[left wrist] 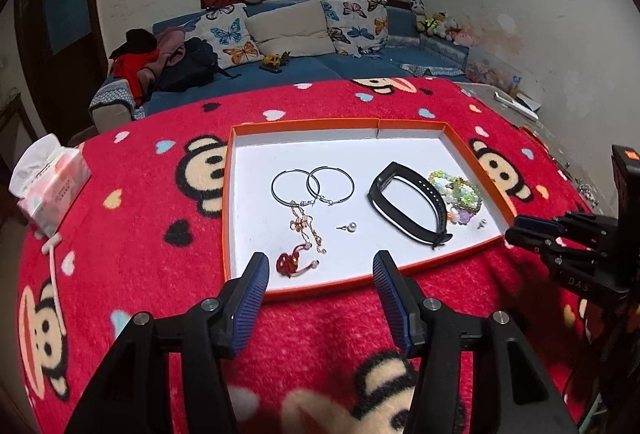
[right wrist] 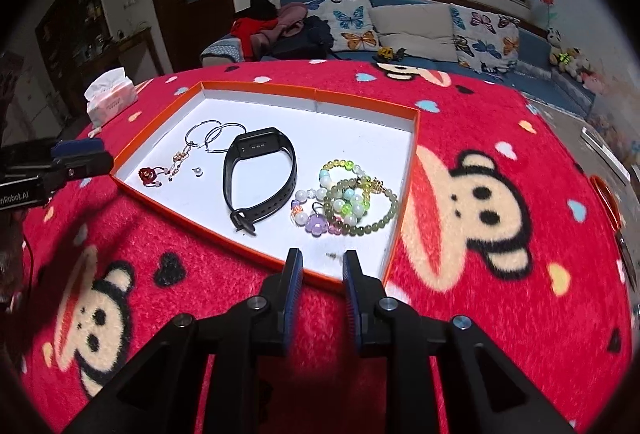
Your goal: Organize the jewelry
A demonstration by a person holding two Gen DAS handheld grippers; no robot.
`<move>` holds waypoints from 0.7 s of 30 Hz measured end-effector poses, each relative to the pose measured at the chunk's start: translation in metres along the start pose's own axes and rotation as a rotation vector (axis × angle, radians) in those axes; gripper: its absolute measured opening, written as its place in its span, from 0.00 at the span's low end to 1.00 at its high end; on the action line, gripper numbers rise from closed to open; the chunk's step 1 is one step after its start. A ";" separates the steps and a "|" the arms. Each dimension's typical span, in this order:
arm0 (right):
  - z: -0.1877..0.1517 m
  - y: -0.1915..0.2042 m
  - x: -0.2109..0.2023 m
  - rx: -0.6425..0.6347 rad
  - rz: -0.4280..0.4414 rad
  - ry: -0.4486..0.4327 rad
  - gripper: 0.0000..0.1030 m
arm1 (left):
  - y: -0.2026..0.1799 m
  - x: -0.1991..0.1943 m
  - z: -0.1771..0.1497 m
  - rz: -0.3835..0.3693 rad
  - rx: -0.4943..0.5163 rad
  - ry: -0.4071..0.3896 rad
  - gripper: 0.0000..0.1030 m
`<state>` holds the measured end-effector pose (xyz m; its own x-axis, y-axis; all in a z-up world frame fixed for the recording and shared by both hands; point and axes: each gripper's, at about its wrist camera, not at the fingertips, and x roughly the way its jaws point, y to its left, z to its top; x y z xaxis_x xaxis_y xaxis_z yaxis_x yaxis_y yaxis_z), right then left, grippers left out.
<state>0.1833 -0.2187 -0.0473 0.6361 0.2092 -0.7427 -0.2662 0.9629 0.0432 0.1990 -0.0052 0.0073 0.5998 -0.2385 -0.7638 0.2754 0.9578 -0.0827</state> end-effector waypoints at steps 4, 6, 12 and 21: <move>-0.006 0.002 -0.009 0.030 -0.008 -0.005 0.33 | -0.006 -0.015 -0.009 0.035 0.006 -0.022 0.65; -0.009 0.003 -0.013 0.047 -0.009 -0.005 0.33 | -0.010 -0.023 -0.015 0.046 0.011 -0.028 0.66; -0.016 0.011 -0.023 0.048 -0.024 -0.006 0.34 | -0.019 -0.045 -0.031 0.049 0.005 -0.051 0.72; -0.024 0.027 -0.038 0.036 -0.036 -0.023 0.34 | -0.029 -0.068 -0.050 0.080 0.018 -0.055 0.77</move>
<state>0.1343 -0.2051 -0.0337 0.6614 0.1779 -0.7287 -0.2166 0.9754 0.0415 0.1127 -0.0084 0.0294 0.6609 -0.1699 -0.7310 0.2378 0.9713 -0.0107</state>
